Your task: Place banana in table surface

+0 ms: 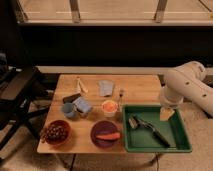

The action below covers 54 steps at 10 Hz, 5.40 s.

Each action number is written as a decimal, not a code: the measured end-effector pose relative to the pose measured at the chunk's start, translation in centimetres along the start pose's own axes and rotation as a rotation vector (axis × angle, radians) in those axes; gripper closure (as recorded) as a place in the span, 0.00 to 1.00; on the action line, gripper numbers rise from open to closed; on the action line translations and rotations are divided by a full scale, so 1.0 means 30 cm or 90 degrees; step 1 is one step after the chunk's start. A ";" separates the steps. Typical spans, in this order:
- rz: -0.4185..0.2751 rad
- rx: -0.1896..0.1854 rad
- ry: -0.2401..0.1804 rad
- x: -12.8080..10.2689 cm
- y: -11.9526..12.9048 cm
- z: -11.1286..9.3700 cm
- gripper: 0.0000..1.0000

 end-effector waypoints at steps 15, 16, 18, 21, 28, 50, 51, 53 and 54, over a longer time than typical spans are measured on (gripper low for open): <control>0.256 -0.006 -0.243 -0.210 -0.228 -0.168 0.35; 0.284 0.001 -0.248 -0.213 -0.240 -0.170 0.35; 0.337 0.008 -0.274 -0.277 -0.292 -0.170 0.35; 0.398 0.004 -0.331 -0.447 -0.412 -0.124 0.35; 0.631 -0.013 -0.375 -0.592 -0.484 -0.038 0.35; 0.520 0.014 -0.475 -1.286 -0.799 0.238 0.35; 0.513 0.020 -0.481 -1.310 -0.835 0.255 0.35; 0.509 0.025 -0.488 -1.347 -0.891 0.293 0.35; 0.510 0.016 -0.491 -1.367 -0.908 0.309 0.35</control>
